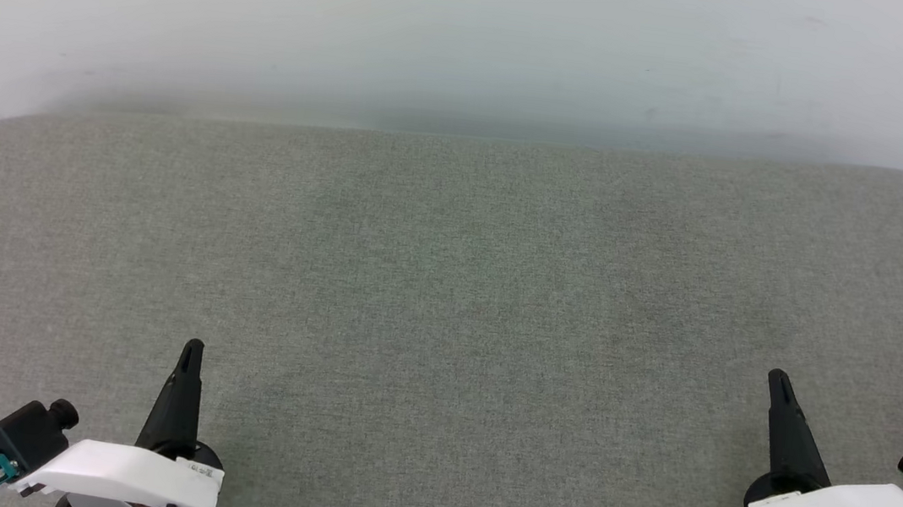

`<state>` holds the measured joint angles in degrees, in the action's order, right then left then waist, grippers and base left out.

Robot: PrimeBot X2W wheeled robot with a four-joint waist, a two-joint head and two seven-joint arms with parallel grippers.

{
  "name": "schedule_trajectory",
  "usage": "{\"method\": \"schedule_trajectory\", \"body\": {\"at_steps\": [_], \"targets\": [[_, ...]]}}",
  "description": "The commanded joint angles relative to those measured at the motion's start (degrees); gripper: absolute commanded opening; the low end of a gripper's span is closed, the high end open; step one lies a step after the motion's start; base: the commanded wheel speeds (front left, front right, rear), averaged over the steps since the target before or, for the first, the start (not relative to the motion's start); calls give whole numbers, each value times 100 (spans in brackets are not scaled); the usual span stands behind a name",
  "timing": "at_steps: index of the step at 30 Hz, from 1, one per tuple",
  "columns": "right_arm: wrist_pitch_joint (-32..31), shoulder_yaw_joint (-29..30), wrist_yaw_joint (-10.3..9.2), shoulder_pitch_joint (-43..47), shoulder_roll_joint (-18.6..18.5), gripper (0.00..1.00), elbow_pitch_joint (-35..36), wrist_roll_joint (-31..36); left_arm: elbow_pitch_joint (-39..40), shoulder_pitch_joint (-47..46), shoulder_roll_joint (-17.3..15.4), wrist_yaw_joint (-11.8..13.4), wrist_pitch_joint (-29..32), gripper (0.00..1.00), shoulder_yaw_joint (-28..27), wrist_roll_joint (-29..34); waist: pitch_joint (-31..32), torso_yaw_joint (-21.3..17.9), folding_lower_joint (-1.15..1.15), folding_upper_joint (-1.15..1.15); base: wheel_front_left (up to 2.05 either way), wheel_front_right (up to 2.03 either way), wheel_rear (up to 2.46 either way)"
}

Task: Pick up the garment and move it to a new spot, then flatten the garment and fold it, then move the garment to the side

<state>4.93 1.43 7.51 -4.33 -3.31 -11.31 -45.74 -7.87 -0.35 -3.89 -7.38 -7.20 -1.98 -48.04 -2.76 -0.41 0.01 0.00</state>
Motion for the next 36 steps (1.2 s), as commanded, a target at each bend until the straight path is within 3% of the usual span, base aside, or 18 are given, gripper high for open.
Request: {"method": "schedule_trajectory", "body": {"at_steps": [1, 36], "targets": [[-35, 27, -1, -115, -47, 0, 45, -174, 33, -156, -52, -6, 23, 0, -5, -154, 3, 1, -1, 0, 0, 0, 0], [-544, 215, -2, -174, -51, 0, -106, -2454, -277, -383, -65, -11, 604, 0, -113, -2386, 105, 17, -1, 0, 0, 0, 0]]}}
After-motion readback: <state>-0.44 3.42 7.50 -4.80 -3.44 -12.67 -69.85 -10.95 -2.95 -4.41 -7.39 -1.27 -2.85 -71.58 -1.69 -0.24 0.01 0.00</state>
